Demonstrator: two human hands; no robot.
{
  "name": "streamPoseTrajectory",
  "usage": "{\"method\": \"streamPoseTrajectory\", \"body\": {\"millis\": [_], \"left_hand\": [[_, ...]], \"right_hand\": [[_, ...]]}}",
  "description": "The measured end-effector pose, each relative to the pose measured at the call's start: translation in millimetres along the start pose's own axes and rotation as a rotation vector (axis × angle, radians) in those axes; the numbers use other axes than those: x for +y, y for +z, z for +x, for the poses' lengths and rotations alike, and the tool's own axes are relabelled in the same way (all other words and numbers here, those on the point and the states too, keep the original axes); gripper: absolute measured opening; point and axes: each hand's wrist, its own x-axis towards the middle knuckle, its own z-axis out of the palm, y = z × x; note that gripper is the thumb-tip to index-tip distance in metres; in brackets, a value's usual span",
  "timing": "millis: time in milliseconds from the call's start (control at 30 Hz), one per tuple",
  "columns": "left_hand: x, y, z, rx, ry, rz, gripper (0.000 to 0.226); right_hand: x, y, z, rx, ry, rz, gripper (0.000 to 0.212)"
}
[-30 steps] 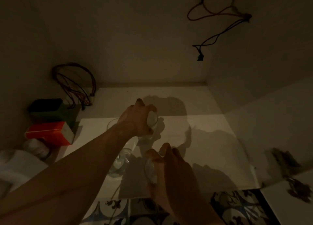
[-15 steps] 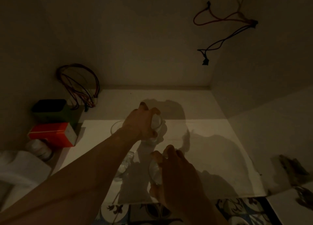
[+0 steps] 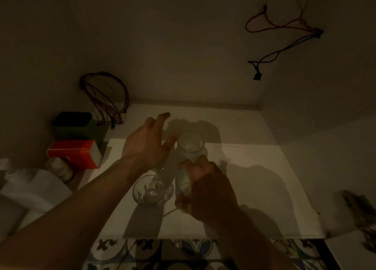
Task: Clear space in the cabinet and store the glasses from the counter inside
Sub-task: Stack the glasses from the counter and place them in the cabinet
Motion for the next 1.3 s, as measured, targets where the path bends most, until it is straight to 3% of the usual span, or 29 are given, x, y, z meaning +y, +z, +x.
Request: {"method": "streamPoseTrajectory", "body": {"millis": [200,467,733,967,1300], "left_hand": [[-26,-8,-20,0.005,-0.088,0.000,0.061],[-19,-4,-28,-0.051,0.000,0.139,0.063],[-3,-1,-31,-0.107,0.004,0.239,0.064],[3,-2,-53,-0.147,-0.033,0.317,0.065],[60,-49,-112,-0.307,-0.105,0.355,0.072]], "right_hand": [[-4,4,12,-0.003,0.050,0.028,0.071],[1,13,12,0.026,0.079,0.127,0.072],[3,16,3,0.048,0.033,0.006,0.081],[10,-3,-7,0.128,0.074,-0.054,0.068],[-13,-62,-60,-0.064,0.139,-0.093,0.065]]}}
